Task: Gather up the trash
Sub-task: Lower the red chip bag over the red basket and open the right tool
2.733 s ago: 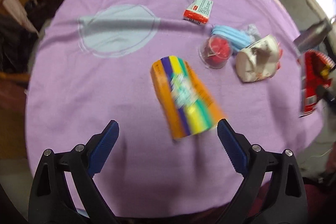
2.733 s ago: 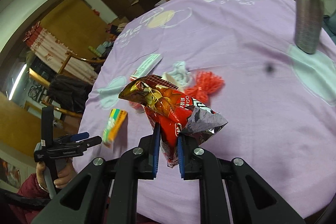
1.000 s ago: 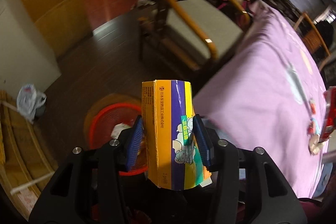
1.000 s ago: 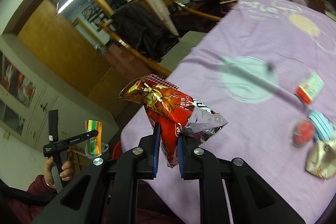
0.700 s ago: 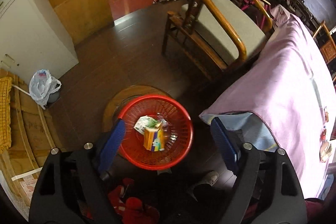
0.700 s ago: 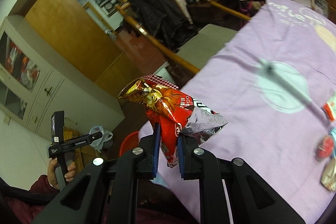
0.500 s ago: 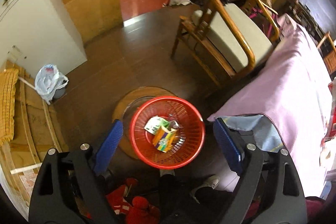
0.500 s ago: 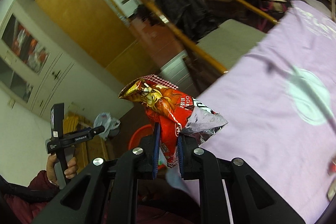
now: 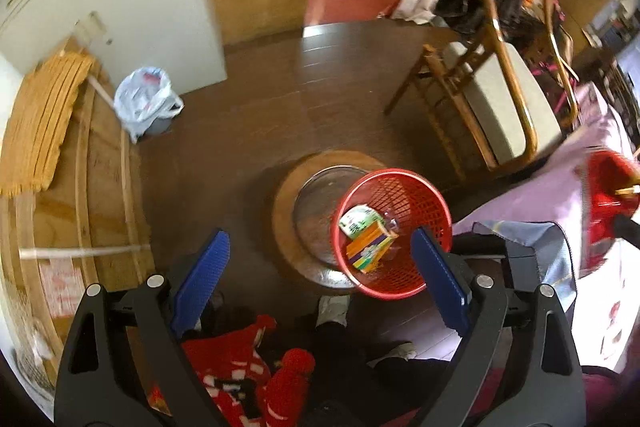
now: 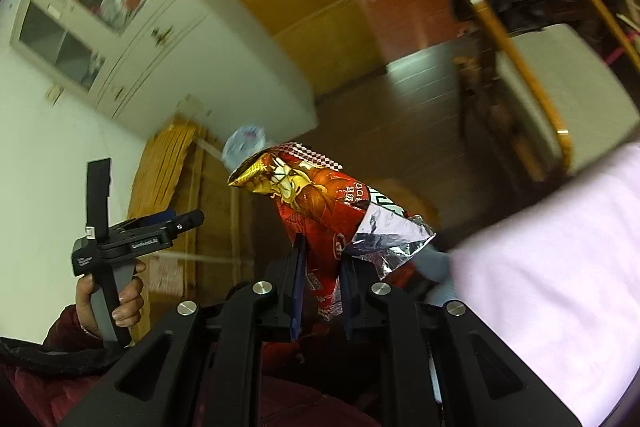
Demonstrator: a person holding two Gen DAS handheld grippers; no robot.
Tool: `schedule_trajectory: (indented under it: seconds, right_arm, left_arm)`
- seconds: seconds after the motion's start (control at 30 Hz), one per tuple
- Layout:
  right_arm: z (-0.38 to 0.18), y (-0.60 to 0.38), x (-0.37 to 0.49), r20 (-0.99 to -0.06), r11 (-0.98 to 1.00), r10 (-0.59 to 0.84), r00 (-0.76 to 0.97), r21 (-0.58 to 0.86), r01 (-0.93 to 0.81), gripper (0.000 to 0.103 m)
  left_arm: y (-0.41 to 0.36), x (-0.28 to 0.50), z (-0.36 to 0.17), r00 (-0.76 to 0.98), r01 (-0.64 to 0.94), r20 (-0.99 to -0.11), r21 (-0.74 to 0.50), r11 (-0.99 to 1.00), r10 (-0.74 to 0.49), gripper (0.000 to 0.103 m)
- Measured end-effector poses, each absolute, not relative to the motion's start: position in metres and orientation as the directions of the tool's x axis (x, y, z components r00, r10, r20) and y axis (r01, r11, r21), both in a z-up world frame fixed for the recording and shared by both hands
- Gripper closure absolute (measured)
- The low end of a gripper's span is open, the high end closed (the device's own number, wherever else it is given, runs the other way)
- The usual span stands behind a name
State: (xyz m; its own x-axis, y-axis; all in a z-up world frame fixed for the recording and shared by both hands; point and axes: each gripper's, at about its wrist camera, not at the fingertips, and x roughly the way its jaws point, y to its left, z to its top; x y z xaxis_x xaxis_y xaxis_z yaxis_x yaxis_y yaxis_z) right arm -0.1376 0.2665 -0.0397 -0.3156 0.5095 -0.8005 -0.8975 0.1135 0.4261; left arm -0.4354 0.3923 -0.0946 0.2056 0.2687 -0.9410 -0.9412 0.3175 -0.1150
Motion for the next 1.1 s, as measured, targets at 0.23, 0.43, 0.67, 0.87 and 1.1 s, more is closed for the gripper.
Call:
schedule_trajectory:
  seconds: [0.23,0.43,0.67,0.87,1.1]
  right_arm:
    - [-0.109,0.33,-0.169,-0.88,0.092,0.363,-0.307,0.362,-0.928,0.048]
    - [-0.095,0.317,-0.157,-0.867,0.124,0.416,-0.276,0.355,-0.927,0.048]
    - [-0.069,0.263,-0.114,-0.848,0.234,0.506,-0.158,0.311,-0.921,0.048]
    - [-0.047,0.204,-0.075,-0.816,0.374,0.577,-0.038,0.306,-0.875,0.045]
    - [-0.041,0.126,-0.036,-0.784,0.522,0.616,0.079,0.331,-0.786,0.041]
  left_arm:
    - [0.388,-0.468,-0.092,0.188,-0.959,-0.944,-0.117,0.257,0.272,0.014]
    - [0.396,-0.456,-0.091,0.201,-0.952,-0.939,-0.12,0.282,0.278,0.014]
    - [0.398,-0.398,-0.089,0.274,-0.891,-0.927,-0.146,0.431,0.254,0.014]
    - [0.384,-0.333,-0.083,0.339,-0.797,-0.915,-0.156,0.584,0.218,0.014]
    - [0.357,-0.267,-0.08,0.383,-0.688,-0.908,-0.157,0.709,0.171,0.014]
